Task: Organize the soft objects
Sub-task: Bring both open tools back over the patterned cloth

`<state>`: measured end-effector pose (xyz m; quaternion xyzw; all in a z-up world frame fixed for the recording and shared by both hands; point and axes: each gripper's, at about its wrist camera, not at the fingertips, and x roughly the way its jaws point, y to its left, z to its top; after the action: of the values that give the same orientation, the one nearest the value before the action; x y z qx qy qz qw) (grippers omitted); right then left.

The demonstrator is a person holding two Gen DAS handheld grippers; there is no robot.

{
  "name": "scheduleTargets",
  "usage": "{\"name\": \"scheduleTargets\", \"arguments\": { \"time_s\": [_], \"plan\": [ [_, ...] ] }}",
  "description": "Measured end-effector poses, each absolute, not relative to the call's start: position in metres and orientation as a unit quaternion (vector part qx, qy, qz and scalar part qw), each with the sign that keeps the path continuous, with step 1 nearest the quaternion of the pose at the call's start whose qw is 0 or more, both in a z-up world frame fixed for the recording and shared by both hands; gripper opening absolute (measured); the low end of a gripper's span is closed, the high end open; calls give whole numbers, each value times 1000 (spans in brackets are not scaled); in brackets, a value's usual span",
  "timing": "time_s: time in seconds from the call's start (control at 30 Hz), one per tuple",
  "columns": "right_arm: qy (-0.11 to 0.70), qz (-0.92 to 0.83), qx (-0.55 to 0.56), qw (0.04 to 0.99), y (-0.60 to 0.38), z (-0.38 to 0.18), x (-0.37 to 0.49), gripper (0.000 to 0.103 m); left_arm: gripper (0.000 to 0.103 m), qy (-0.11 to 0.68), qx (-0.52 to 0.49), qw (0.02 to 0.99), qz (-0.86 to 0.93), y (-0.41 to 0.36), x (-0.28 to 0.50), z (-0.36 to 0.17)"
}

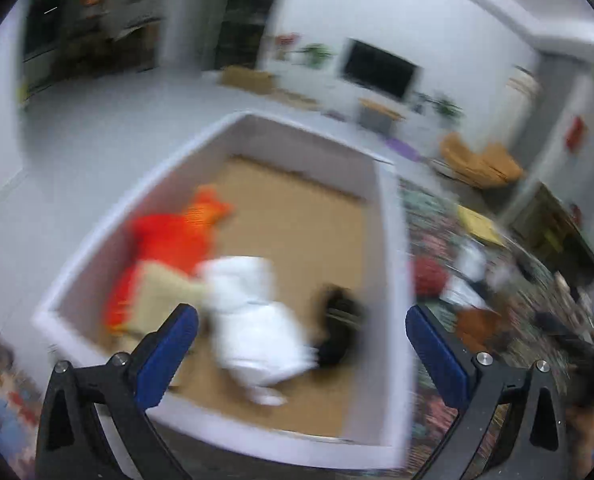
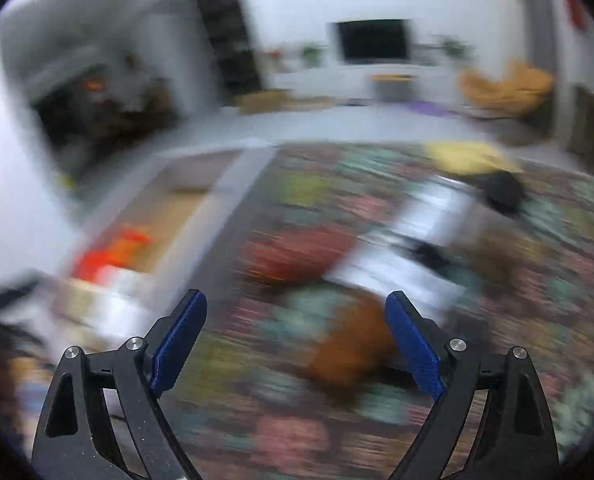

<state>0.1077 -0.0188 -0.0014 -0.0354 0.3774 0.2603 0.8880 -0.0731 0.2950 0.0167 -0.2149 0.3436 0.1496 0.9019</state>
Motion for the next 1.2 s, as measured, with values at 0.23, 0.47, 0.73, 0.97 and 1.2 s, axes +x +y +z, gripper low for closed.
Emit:
{"name": "scheduleTargets", "arguments": {
  "time_s": [0.23, 0.47, 0.73, 0.97, 1.2],
  "plan": [
    [440, 42, 16, 897, -146, -96, 125, 92, 103, 369, -110, 922, -38, 129, -26, -1],
    [439, -7, 30, 898, -173, -119, 125, 92, 103, 423, 10, 905, -30, 62, 31, -101],
    [458, -8, 3, 889, -171, -134, 128, 93, 103, 457, 39, 889, 0, 80, 76, -143],
    [458, -9, 3, 889, -172, -132, 125, 93, 103, 465, 3, 885, -18, 92, 85, -143],
    [458, -9, 3, 889, -171, -133, 126, 95, 103, 463, 2, 886, -17, 91, 84, -145]
  ]
}}
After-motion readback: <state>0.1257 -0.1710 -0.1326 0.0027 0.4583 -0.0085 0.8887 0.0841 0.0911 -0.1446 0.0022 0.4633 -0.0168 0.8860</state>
